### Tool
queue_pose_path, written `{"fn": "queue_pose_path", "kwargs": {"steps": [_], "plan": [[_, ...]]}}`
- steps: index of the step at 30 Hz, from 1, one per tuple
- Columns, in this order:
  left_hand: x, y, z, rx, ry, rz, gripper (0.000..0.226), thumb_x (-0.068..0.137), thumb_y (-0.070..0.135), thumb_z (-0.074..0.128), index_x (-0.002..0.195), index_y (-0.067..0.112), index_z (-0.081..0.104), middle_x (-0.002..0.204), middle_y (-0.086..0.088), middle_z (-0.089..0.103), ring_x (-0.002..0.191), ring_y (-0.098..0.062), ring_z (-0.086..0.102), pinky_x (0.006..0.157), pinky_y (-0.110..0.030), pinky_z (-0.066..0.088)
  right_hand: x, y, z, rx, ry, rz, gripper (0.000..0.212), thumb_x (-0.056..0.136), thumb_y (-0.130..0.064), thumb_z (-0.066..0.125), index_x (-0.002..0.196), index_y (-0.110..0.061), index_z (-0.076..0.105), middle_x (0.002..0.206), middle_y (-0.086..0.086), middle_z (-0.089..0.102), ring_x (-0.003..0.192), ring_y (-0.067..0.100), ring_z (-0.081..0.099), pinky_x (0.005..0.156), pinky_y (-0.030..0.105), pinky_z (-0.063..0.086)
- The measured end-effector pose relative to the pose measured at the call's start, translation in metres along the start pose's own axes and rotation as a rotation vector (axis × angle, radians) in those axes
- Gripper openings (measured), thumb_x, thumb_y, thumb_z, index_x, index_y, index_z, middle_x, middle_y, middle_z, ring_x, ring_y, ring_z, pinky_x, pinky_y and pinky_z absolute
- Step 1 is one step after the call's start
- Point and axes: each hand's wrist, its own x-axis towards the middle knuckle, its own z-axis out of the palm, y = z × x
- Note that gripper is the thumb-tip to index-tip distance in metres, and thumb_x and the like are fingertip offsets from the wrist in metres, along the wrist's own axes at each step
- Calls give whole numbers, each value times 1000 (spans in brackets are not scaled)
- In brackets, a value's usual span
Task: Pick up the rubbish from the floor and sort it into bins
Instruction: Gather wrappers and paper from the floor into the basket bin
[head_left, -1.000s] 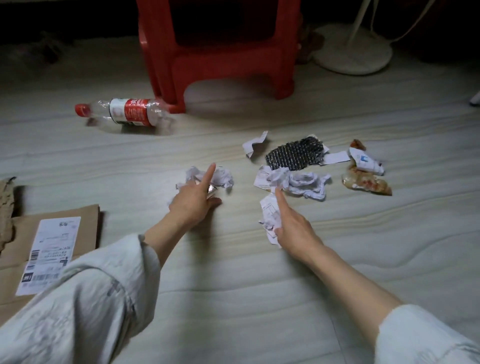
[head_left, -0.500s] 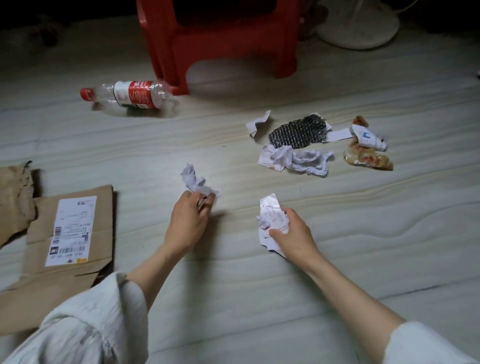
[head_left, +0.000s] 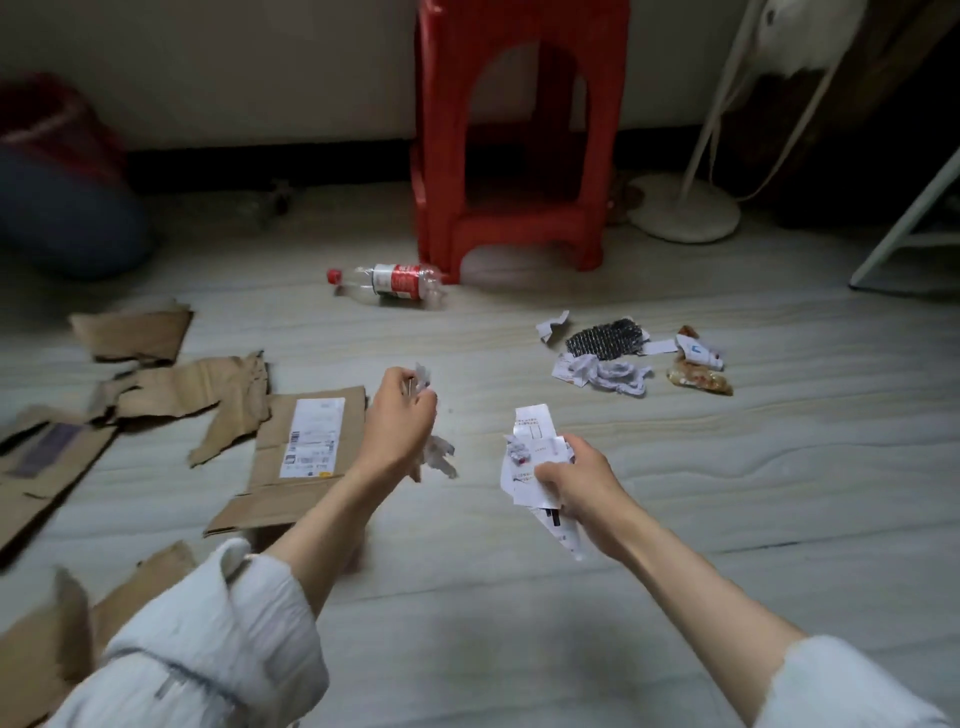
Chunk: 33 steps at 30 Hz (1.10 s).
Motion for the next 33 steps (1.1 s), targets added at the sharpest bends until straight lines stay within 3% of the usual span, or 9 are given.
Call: {"fn": "queue_pose_path", "kwargs": {"steps": [3,6,15,18,23,26,28,30,33], "plan": [[-45,34,-67,-1,-75,42,6,94,14,47,96,13,53,84,-5,56,60,-5,63,54,-20,46,-59,-44,26,54,-31,-26,29,80,11,36,80,-12,54,70,6,55,58,19,48,50,21,34],[-94,53,-139,-24,-102,58,10,89,17,58,96,8,58,84,-3,59,57,-5,63,50,-12,47,-112,-84,58,24,-96,-61,26,76,10,37,85,-9,52,79,10,51,73,24,49,57,26,36],[-200,26,-303,137,189,33,24,77,-6,54,91,13,55,86,-9,60,73,-25,60,66,-37,53,-235,-130,196,-315,-366,-213,22,76,9,43,89,-8,50,81,11,52,78,25,55,60,27,43],[-230,-11,-315,211,277,-62,25,78,-4,50,96,12,56,92,-11,59,73,-26,56,65,-34,46,-262,-108,235,-408,-491,-237,25,80,11,44,98,-6,44,72,4,43,59,12,42,39,13,32],[-278,-90,-303,77,277,-326,27,89,21,54,111,9,44,95,-4,52,82,-22,53,69,-34,47,-280,-30,270,-536,-512,-118,17,79,10,46,78,-5,52,72,5,47,59,11,41,52,25,33],[-290,-117,-300,49,160,-454,44,89,37,55,119,13,35,124,-13,41,104,-25,46,87,-36,44,-286,-8,275,-725,-551,-126,46,83,0,56,128,-1,47,110,14,57,71,16,52,55,24,40],[-293,-123,-299,114,92,-480,59,88,44,54,131,14,28,134,-15,27,114,-25,37,95,-35,36,-285,-6,273,-820,-560,-197,59,84,-6,60,138,-1,37,131,16,51,101,24,59,73,28,49],[-293,-123,-297,200,78,-456,73,87,50,53,142,18,17,142,-19,18,131,-33,26,109,-43,27,-283,-8,267,-933,-519,-295,53,85,-6,56,136,-1,41,137,16,49,120,28,51,94,32,45],[-299,-128,-285,384,1,-390,76,88,56,43,147,29,3,151,-17,4,141,-38,3,114,-56,13,-279,-5,256,-992,-417,-392,28,82,1,43,99,-6,64,107,17,63,103,30,56,80,31,43]]}}
